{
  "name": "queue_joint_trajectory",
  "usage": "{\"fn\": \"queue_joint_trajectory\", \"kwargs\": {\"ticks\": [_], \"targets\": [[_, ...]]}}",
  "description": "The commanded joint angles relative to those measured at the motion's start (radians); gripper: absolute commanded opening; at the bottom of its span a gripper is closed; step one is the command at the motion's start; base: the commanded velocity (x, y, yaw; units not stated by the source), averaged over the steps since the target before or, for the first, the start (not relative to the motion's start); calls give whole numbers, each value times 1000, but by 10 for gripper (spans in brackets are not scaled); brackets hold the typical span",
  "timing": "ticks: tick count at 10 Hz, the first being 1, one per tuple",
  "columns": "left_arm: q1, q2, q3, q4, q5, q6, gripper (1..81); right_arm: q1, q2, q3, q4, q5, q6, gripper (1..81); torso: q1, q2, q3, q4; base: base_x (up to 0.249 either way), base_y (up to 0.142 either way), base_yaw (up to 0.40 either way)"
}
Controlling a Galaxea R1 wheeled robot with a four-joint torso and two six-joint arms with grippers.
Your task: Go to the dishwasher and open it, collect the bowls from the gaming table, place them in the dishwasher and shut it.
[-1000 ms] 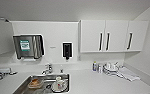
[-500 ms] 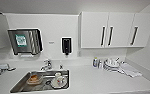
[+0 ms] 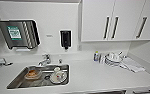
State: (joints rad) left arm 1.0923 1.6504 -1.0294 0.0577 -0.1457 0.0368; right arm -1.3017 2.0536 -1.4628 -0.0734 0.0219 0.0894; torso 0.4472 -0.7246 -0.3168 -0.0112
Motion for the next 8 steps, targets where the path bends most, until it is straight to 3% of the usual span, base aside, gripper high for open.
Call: {"fn": "queue_joint_trajectory", "kwargs": {"ticks": [1, 2, 3, 8], "targets": [[-133, -66, 115, 22, 141, 3, 811, 84, -65, 23, 14, -34, 32, 811, 63, -98, -54, 0, 0, 0, 0], [-160, -67, 123, 21, 170, 3, 811, 89, -68, 23, 14, -33, 44, 811, 84, -129, -59, 0, 0, 0, 0], [-182, -66, 132, 19, 202, 3, 811, 94, -67, 21, 14, -33, 55, 811, 109, -170, -29, 0, 0, 0, 0], [-252, -70, 179, 19, 302, 3, 811, 94, -48, 6, 15, -31, 76, 811, 218, -341, -39, 0, 0, 0, 0]]}}
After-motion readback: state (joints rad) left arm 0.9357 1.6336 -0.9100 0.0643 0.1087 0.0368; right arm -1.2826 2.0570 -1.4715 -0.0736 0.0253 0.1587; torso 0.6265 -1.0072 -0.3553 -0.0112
